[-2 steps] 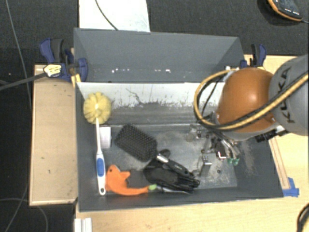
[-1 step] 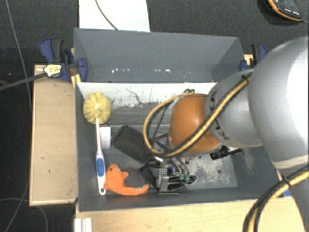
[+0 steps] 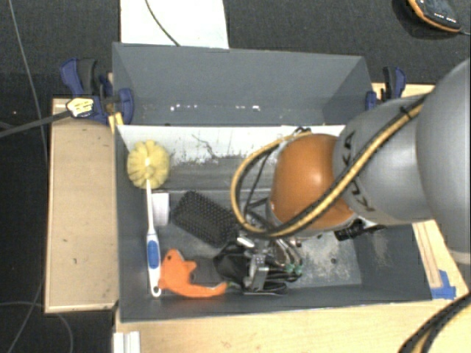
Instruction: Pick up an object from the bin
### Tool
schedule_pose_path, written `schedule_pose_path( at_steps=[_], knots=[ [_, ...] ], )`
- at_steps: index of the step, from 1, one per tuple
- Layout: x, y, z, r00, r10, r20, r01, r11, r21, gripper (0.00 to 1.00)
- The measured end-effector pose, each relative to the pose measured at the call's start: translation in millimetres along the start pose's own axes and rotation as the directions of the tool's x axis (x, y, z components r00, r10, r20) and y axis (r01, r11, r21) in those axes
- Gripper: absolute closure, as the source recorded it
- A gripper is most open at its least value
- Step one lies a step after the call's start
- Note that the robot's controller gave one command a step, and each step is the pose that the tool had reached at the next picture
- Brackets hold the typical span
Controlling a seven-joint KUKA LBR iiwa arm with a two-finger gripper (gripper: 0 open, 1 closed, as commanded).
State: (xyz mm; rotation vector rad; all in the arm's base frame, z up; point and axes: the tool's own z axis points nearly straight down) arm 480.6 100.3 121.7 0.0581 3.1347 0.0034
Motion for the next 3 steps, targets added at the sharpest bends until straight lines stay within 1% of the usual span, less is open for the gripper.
schedule_pose_path(
  at_steps=[1, 2, 3],
  knots=[
    [-16.1, 3, 49, 1.0, 0.0, -0.001, 0.0, 1.0, -0.001, 0.0],
    [-11.2, -12, 51, 0.957, 0.289, -0.003, -0.289, 0.957, 0.001, 0.0],
    [-18.7, 1, 47, 1.0, 0.004, 0.006, -0.004, 1.0, 0.001, 1.0]
  ],
)
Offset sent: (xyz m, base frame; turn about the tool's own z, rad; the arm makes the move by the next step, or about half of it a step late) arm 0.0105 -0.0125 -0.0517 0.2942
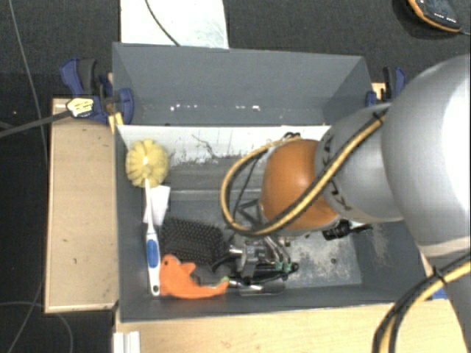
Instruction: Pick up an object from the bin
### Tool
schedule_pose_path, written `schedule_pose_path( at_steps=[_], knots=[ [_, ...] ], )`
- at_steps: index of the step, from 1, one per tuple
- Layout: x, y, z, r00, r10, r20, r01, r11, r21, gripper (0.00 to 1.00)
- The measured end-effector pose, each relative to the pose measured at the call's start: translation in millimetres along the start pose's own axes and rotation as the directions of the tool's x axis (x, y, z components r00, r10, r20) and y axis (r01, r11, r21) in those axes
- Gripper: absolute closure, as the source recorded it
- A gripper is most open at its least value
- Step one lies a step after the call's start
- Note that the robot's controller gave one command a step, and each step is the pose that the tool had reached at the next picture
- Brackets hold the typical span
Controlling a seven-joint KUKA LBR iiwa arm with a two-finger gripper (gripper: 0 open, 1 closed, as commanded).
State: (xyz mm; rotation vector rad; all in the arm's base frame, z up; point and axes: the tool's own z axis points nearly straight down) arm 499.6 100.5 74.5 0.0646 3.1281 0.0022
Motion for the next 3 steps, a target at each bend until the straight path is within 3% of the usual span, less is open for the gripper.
schedule_pose_path(
  at_steps=[2, 3],
  knots=[
    [0.9, 0, -4, 1.0, 0.0, -0.002, 0.0, 1.0, 0.001, 1.0],
    [2.2, -1, -29, 1.0, 0.0, -0.008, 0.0, 1.0, 0.001, 1.0]
  ],
)
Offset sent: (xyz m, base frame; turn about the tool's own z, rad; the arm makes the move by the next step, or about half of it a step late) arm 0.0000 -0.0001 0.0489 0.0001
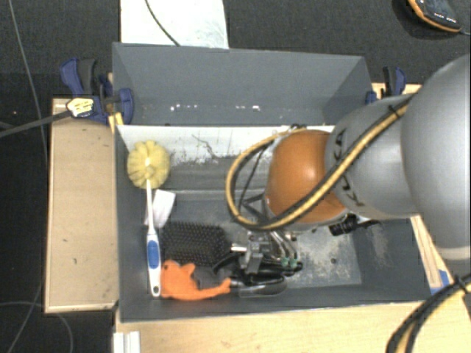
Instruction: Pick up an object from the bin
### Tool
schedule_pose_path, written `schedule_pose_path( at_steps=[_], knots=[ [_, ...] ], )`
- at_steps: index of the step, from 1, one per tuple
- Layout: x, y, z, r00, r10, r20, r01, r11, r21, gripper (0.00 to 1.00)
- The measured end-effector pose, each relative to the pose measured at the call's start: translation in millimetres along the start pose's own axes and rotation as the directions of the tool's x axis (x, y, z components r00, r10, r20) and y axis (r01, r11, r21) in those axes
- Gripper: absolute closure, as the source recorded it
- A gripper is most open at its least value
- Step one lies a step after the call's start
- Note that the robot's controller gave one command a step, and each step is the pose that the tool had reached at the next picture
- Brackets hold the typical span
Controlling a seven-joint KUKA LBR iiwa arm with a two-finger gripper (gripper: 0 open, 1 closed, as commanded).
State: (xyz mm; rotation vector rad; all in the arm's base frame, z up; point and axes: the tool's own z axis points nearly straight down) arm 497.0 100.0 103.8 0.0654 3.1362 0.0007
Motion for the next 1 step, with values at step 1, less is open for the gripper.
schedule_pose_path(
  at_steps=[1],
  knots=[
    [-1.5, 0.6, -18.7, 1.0, -0.001, 0.006, 0.001, 1.0, -0.002, 1.0]
  ],
)
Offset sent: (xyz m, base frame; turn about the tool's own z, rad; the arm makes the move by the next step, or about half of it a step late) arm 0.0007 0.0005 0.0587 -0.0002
